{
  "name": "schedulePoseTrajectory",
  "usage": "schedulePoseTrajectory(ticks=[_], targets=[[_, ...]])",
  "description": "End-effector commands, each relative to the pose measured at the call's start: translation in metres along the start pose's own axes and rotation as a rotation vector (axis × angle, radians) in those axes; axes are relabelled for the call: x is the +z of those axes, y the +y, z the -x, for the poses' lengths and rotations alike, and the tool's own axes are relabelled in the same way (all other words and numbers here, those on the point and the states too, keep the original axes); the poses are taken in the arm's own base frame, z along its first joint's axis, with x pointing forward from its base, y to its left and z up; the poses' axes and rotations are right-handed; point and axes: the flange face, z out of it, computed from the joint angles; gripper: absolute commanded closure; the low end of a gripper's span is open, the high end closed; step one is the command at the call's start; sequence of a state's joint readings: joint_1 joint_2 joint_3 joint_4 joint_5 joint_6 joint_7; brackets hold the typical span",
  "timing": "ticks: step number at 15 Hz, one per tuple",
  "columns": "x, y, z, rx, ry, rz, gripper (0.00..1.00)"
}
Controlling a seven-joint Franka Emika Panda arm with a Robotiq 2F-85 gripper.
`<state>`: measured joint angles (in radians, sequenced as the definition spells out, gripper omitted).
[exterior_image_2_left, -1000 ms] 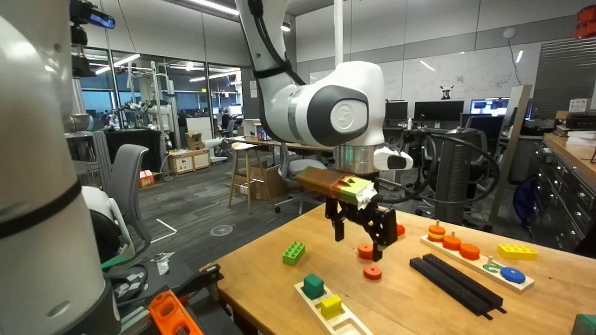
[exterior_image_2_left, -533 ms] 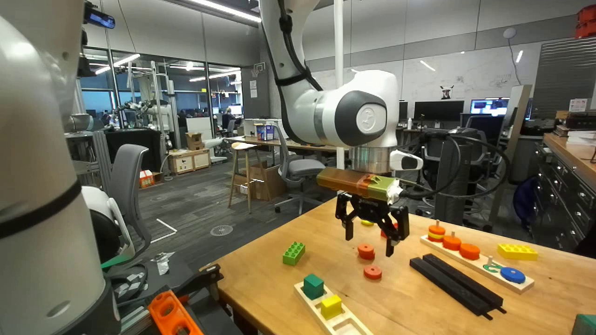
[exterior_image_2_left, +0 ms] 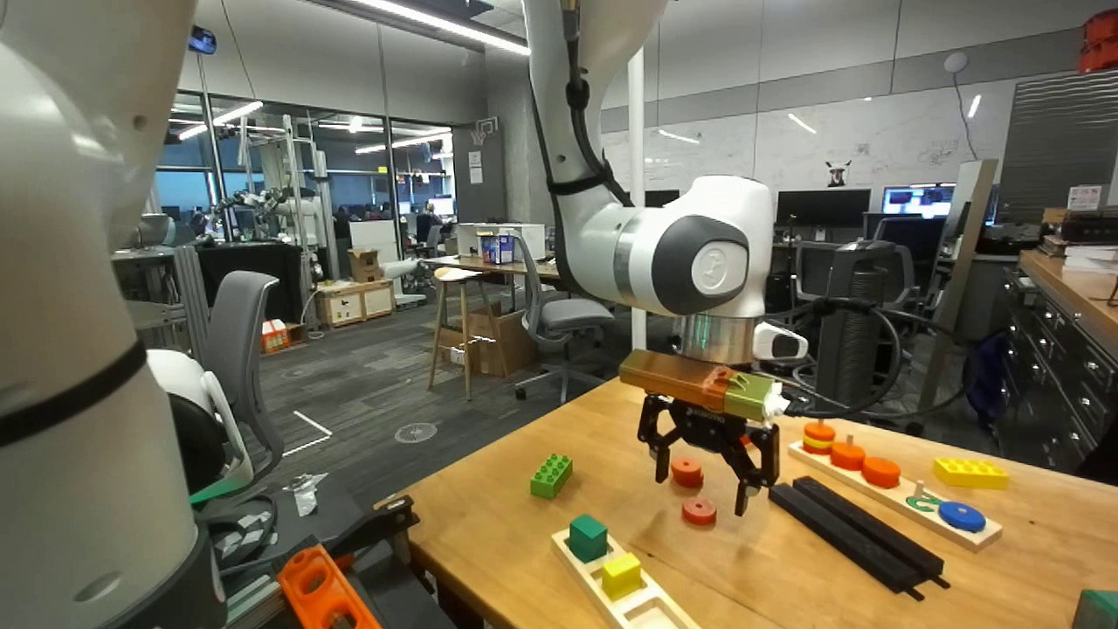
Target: Put the yellow block on the middle compartment of the wooden tray and then put an orange block on the first rod of the wooden rack
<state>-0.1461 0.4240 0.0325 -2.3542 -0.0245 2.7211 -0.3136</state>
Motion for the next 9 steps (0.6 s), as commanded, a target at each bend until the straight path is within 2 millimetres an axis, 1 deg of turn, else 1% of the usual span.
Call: schedulePoseTrajectory(ticks=[1,5,9], targets=[[0.01,0.011,-0.009,-0.027,0.003,-0.039,0.0],[0.02,0.016,-0.011,-0.039,0.002,-0.059,0.0],[0.02,0.017,-0.012,-0.044,0.01,-0.064,0.0]])
